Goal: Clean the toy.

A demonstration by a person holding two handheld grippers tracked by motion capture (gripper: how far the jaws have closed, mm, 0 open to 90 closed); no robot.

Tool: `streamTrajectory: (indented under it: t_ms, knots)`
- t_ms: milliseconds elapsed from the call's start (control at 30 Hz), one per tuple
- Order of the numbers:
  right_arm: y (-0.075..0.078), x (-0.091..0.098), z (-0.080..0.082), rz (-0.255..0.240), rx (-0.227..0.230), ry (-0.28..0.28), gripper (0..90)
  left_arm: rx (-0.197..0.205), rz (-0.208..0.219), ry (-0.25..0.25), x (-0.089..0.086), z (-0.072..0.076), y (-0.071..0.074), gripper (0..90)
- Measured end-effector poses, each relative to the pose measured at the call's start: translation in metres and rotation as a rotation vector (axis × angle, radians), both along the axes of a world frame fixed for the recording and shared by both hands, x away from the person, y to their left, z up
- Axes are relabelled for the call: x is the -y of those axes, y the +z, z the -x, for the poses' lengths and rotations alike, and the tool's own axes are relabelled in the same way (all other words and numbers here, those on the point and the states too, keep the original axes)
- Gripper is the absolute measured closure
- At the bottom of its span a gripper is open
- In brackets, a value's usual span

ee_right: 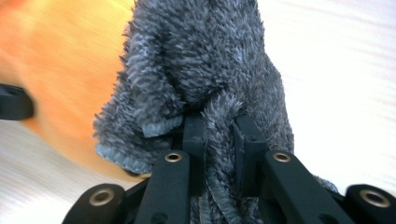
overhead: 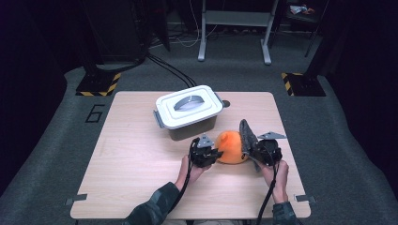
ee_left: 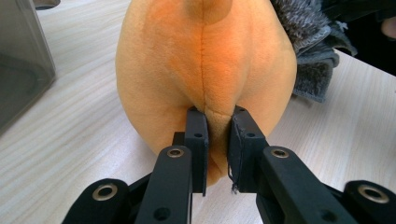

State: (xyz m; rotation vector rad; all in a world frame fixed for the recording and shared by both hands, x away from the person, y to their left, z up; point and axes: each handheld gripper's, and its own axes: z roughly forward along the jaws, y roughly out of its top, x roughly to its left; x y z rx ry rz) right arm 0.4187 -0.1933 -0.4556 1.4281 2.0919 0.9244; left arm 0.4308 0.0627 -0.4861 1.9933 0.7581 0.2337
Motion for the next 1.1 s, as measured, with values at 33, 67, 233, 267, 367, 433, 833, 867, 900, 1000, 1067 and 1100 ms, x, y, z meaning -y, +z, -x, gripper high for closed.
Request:
streamTrajectory:
  t_ms: [33,67,233,267,367,433,833,867,900,1000,1067,1100]
  knots:
    - [-0.002,0.001,-0.001,-0.001,-0.004,-0.002,78.0,-0.001,0.000,-0.001,0.000,0.000,0.000,79.5]
    - [-0.004,0.002,-0.001,0.001,-0.016,-0.015,78.0,0.002,-0.005,-0.003,0.000,0.000,0.000,79.5]
    - [-0.018,0.010,-0.007,0.005,-0.064,-0.044,77.9,-0.005,-0.004,-0.002,0.001,-0.001,0.000,79.6]
    - [-0.022,0.012,-0.009,0.003,-0.078,-0.047,77.9,-0.006,-0.006,-0.003,0.001,-0.001,0.000,79.6]
    - [-0.024,0.016,-0.008,-0.008,-0.087,-0.055,78.0,0.001,-0.018,0.002,0.001,-0.001,0.001,79.6]
    - [-0.020,0.017,-0.007,-0.002,-0.064,-0.050,78.0,-0.007,-0.018,0.009,0.000,-0.002,0.001,79.5]
    - [0.033,-0.010,0.019,-0.032,0.093,0.054,78.0,-0.001,-0.013,0.012,0.000,-0.002,0.002,79.6]
    - [0.035,-0.014,0.020,-0.024,0.099,0.069,78.0,-0.002,-0.012,0.009,0.000,-0.002,0.002,79.6]
    - [0.036,-0.019,0.021,-0.017,0.101,0.083,78.0,-0.002,-0.011,0.009,0.001,-0.001,0.002,79.6]
    - [0.038,-0.033,0.020,0.004,0.105,0.123,77.9,0.000,-0.014,0.011,0.001,-0.001,0.002,79.6]
    - [0.036,-0.041,0.019,0.016,0.108,0.140,77.9,0.000,-0.014,0.014,0.002,-0.001,0.002,79.6]
    - [0.034,-0.044,0.017,0.030,0.102,0.149,77.9,0.001,-0.013,0.013,0.002,-0.002,0.002,79.6]
